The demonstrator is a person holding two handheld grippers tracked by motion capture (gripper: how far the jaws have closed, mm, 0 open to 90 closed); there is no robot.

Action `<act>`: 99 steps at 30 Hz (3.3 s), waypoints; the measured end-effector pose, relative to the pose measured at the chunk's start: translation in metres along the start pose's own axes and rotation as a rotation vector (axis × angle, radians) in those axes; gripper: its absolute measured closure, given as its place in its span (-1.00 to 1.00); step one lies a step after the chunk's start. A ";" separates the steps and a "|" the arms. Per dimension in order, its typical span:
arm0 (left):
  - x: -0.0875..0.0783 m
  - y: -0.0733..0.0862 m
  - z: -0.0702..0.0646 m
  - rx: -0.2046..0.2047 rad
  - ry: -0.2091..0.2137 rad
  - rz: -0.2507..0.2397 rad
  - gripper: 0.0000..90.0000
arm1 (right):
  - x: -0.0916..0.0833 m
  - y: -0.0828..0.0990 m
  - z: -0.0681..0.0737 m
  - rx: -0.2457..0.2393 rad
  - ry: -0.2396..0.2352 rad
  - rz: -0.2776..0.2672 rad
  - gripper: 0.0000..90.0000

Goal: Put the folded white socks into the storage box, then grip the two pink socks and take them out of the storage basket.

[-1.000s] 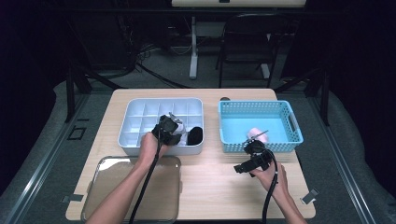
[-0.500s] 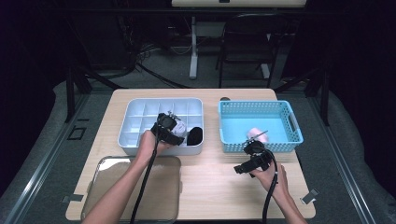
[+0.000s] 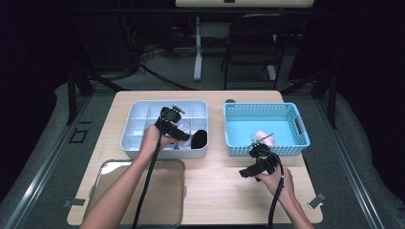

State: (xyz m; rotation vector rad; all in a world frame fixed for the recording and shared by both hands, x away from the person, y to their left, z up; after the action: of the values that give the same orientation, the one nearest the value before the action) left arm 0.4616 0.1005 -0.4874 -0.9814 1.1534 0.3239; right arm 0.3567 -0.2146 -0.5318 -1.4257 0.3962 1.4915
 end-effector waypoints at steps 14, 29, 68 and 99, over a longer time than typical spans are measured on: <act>0.013 0.007 -0.002 -0.002 0.023 0.059 0.39 | 0.002 0.000 0.002 -0.004 -0.004 0.015 -0.70; 0.036 0.013 -0.006 -0.022 0.048 0.106 0.49 | 0.004 0.000 0.003 0.003 -0.015 0.004 -0.69; -0.022 0.022 -0.002 -0.017 -0.006 -0.043 -0.60 | -0.004 0.000 -0.003 0.012 -0.015 -0.010 -0.69; -0.054 0.080 -0.063 0.072 -0.032 -0.206 -0.99 | -0.008 0.004 -0.007 0.034 -0.036 -0.026 -0.73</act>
State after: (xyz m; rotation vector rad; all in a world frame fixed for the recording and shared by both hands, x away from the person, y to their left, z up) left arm 0.3466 0.1099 -0.4824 -1.0178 1.0186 0.1317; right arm 0.3560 -0.2254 -0.5279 -1.3703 0.3784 1.4807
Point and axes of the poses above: each handheld gripper's, and its own axes: x roughly forward along the jaws, y roughly out of its underside, z roughly to its left, the point moved 1 cm from there along x, roughly forward along the jaws, and after that the axes turned 9 degrees about -y, right-handed, at the moved point
